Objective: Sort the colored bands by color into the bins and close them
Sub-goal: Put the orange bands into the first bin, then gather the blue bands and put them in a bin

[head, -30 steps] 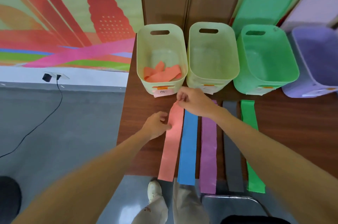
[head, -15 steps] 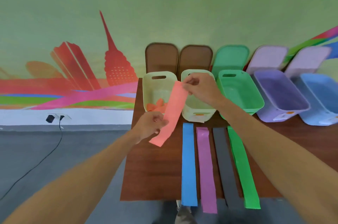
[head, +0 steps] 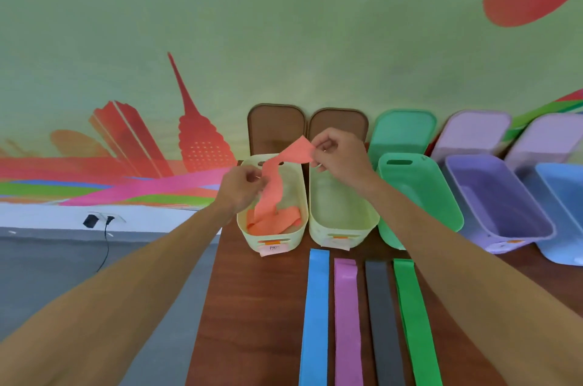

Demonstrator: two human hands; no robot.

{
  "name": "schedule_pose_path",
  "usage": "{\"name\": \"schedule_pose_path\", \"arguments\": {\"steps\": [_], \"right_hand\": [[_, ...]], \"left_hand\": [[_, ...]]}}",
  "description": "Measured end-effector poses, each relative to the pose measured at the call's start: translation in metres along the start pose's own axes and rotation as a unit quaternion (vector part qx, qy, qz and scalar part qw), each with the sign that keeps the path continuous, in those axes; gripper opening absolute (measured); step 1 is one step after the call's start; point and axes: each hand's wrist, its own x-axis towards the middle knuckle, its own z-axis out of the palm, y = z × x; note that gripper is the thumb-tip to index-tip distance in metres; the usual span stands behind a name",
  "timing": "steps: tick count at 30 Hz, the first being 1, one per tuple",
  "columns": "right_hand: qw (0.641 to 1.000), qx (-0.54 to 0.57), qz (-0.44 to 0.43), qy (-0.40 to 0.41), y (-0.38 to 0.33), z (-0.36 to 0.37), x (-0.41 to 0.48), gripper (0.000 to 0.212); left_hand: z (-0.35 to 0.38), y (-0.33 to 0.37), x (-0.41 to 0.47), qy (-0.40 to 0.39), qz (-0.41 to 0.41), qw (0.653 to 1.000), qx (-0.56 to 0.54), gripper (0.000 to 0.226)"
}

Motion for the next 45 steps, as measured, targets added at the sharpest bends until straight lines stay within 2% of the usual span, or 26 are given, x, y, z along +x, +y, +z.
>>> {"name": "schedule_pose_path", "arguments": {"steps": [7, 15, 20, 23, 31, 36, 41, 45], "right_hand": [[0.988, -0.073, 0.045, -0.13, 0.071, 0.02, 0.009, 0.01], [0.975, -0.064, 0.063, -0.203, 0.097, 0.009, -0.003, 0.009], [0.976, -0.108, 0.061, -0.181, 0.105, -0.005, -0.03, 0.008], [0.971, -0.146, 0.077, -0.172, 0.107, -0.015, -0.055, 0.013], [0.936, -0.232, 0.144, -0.221, 0.134, -0.029, -0.126, 0.007], [0.924, -0.268, 0.173, -0.209, 0.164, -0.036, -0.135, 0.014], [0.924, -0.261, 0.178, -0.217, 0.202, -0.047, -0.127, 0.015], [0.933, -0.234, 0.16, -0.223, 0.232, -0.055, -0.113, 0.012]], "left_hand": [[0.032, -0.025, -0.002, -0.013, -0.108, 0.994, -0.012, 0.017], [0.059, -0.018, -0.025, -0.031, -0.074, 0.997, -0.008, 0.013], [0.075, -0.025, -0.055, -0.142, -0.072, 0.987, -0.039, 0.011], [0.079, -0.033, -0.073, -0.169, -0.062, 0.983, -0.033, 0.017], [0.102, -0.066, -0.097, -0.218, -0.028, 0.971, 0.093, 0.023], [0.125, -0.081, -0.091, -0.234, -0.02, 0.961, 0.147, 0.024], [0.161, -0.095, -0.079, -0.243, -0.017, 0.945, 0.22, 0.036], [0.186, -0.093, -0.066, -0.222, -0.001, 0.941, 0.254, 0.049]]}}
